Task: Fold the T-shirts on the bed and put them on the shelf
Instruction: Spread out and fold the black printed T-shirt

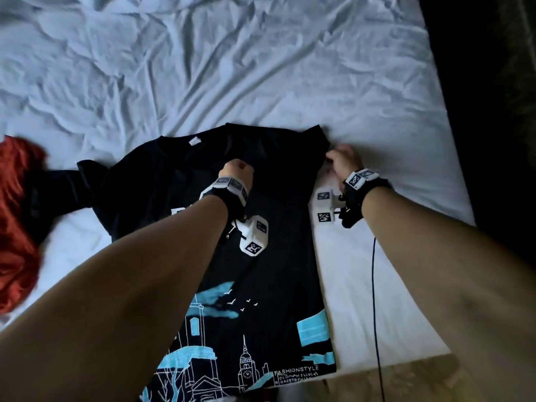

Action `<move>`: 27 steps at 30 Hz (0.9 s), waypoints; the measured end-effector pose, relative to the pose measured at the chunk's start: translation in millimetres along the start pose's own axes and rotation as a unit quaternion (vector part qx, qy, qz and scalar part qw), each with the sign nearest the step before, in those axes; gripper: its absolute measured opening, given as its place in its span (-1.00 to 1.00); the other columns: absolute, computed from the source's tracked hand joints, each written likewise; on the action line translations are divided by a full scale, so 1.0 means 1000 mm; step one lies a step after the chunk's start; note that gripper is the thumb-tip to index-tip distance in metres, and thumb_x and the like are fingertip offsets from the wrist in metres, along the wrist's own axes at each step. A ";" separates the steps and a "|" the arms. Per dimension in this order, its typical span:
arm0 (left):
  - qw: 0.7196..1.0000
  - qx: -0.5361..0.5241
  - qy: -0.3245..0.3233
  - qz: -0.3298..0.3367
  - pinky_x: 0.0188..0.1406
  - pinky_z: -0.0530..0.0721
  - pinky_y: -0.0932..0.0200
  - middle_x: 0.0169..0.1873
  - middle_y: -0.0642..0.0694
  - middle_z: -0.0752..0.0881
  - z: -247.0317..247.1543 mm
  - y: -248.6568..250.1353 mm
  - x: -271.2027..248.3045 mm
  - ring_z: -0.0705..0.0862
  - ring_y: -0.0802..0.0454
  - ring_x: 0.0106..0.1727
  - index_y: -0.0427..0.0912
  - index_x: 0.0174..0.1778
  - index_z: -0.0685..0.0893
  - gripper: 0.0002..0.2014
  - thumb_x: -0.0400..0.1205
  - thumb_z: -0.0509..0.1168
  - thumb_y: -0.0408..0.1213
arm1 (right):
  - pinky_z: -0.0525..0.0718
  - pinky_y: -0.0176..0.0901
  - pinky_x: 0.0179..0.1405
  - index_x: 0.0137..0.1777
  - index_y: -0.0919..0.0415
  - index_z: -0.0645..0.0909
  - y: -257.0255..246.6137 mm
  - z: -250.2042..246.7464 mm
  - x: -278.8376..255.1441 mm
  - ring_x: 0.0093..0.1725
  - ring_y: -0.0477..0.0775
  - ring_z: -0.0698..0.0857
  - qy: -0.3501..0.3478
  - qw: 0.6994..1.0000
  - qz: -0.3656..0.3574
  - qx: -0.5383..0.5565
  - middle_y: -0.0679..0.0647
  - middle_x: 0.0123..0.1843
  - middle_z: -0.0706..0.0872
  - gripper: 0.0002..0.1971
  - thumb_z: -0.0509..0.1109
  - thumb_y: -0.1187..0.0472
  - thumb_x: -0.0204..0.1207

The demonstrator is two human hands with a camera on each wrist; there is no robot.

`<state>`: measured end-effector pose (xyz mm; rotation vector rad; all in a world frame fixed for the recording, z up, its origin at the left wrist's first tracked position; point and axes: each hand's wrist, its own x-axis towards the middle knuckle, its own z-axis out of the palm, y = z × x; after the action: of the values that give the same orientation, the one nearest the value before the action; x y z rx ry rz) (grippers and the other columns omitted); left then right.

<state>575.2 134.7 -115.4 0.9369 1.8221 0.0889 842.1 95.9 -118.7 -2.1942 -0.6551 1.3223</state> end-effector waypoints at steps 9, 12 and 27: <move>0.999 -0.023 0.022 0.022 -0.12 0.78 -0.32 -0.25 -0.22 0.79 0.030 0.021 0.024 0.80 -0.30 -0.17 0.30 -0.36 0.65 -0.80 0.28 0.12 -0.01 | 0.62 -0.07 -0.15 -0.26 0.14 0.72 -0.046 -0.009 -0.011 -0.20 0.08 0.70 -0.049 0.995 -0.001 0.091 0.08 -0.24 0.77 -0.77 0.58 0.06 0.12; 0.998 -0.034 0.029 0.034 -0.15 0.80 -0.27 -0.29 -0.19 0.79 0.032 0.032 0.012 0.80 -0.28 -0.21 0.20 -0.40 0.67 -0.81 0.28 0.13 -0.01 | 0.50 -0.22 -0.33 -0.33 0.18 0.66 -0.052 -0.017 -0.021 -0.34 -0.07 0.57 0.029 0.996 -0.059 0.059 0.02 -0.37 0.67 -0.83 0.56 0.12 0.33; 0.997 -0.054 0.005 0.053 -0.24 0.82 -0.14 -0.46 -0.06 0.69 0.047 0.063 -0.032 0.68 -0.09 -0.46 -0.05 -0.33 0.62 -0.80 0.60 0.18 -0.28 | 0.30 -0.39 -0.70 -0.03 0.15 0.56 -0.030 -0.030 -0.035 -0.62 -0.14 0.50 -0.149 0.964 0.071 0.210 -0.01 -0.42 0.60 -0.83 0.48 0.34 0.47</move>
<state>653.4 141.5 -84.1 0.9564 1.7578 0.2558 849.8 92.0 -64.5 -1.7419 -0.2847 1.7086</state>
